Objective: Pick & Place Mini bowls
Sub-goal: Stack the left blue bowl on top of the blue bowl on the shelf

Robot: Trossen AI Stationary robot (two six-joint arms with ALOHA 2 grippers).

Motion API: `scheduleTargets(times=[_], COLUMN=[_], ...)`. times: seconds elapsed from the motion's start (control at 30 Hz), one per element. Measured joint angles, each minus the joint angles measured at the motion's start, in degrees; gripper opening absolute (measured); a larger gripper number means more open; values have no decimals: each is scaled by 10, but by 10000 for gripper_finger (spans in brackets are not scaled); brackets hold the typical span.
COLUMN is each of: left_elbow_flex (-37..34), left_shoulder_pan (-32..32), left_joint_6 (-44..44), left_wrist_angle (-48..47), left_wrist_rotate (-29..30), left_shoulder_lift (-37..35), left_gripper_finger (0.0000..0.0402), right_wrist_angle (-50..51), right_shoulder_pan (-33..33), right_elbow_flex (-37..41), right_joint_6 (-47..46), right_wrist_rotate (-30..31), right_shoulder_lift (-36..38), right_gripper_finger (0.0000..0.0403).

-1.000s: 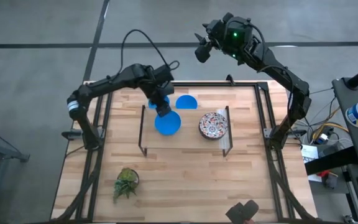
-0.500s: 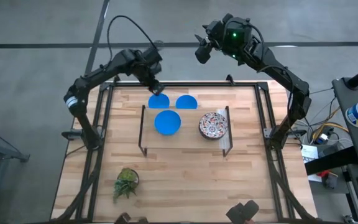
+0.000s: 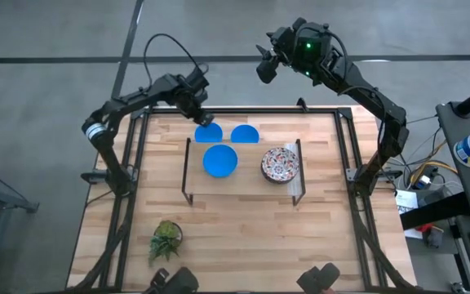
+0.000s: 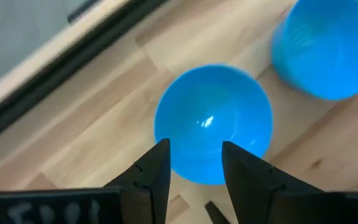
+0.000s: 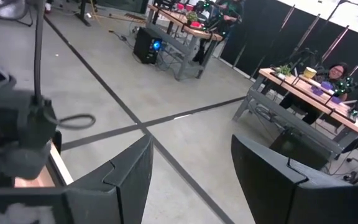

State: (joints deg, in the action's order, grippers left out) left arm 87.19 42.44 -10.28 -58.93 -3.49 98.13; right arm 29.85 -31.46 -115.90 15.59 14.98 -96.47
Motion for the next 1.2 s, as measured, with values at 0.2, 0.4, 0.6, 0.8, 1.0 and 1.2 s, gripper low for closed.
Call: scheduleTargets(times=[0.2, 0.4, 0.6, 0.8, 1.0, 1.2], left_elbow_flex=[-78, -136, -183, -209, -209, -209], left_shoulder_pan=[0, 0, 1, 1, 2, 5], left_joint_6=[-18, -35, -34, -49, -51, -64], left_wrist_angle=[58, 103, 152, 173, 186, 208], left_wrist_rotate=[0, 0, 5, 6, 6, 22], left_shoulder_lift=[0, 0, 0, 0, 0, 0], left_gripper_finger=[135, 135, 135, 135, 118, 12], right_wrist_angle=[0, 0, 0, 0, 0, 0], right_shoulder_pan=[0, 0, 0, 0, 0, 0], right_elbow_flex=[0, 0, 6, 12, 13, 15], right_joint_6=[-2, -1, 0, 0, -1, -2], right_wrist_rotate=[0, 0, 0, 0, 0, 0], right_shoulder_lift=[0, 0, 0, 0, 0, 0], right_gripper_finger=[215, 215, 215, 215, 215, 215])
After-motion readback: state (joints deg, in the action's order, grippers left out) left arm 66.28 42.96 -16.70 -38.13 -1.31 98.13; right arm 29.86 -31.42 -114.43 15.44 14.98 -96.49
